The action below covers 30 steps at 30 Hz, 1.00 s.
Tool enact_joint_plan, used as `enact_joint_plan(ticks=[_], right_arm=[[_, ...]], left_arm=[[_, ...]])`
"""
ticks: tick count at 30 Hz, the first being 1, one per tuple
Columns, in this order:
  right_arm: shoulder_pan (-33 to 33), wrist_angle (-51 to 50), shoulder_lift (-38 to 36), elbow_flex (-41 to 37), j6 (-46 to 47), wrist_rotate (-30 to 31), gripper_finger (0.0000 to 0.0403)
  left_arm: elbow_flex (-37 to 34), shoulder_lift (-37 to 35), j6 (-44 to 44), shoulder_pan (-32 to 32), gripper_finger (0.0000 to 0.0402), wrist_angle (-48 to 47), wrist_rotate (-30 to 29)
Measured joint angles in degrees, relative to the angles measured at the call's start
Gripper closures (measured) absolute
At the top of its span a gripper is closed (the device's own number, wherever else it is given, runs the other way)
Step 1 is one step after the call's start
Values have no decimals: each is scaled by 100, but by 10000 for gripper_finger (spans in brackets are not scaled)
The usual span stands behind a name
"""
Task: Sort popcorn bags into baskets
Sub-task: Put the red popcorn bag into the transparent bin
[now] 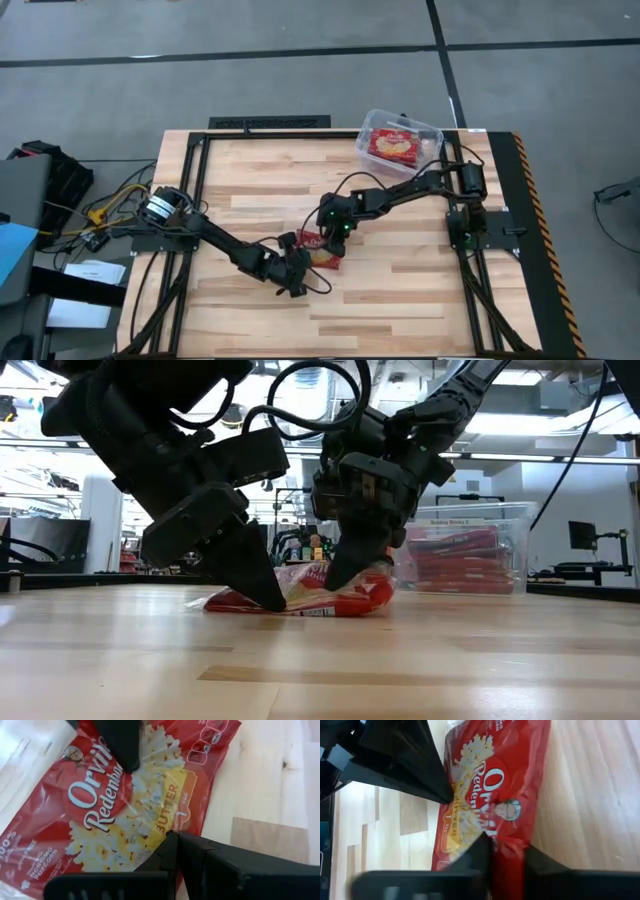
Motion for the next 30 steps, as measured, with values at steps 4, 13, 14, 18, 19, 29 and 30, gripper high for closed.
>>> enact_joint_plan(ticks=[4, 13, 14, 18, 19, 29, 30], right_arm=[[4, 53, -24, -1, 46, -18, 377], [-543, -517, -1182, -5, -312, -49, 374], [-683, -609, -1353, -7, -420, -47, 379], [-1406, -1283, -2207, -7, -856, -40, 380], [-1625, -1526, -2448, -7, -983, -36, 376], [-4324, -3757, -4147, -4, -2507, 288, 383], [-4596, -3841, -4209, -2, -2616, 287, 383]], left_arm=[[148, -174, 16, 9, 401, -411, 36], [814, -1508, 235, 66, 401, -2587, -879], [815, -1694, 313, 76, 401, -2671, -1024], [826, -2404, 313, 101, 401, -2997, -1553], [826, -2553, 260, 103, 401, -3089, -1632], [826, -3092, 59, 217, 401, -3668, -1930], [826, -3083, 59, 225, 401, -3676, -1931]])
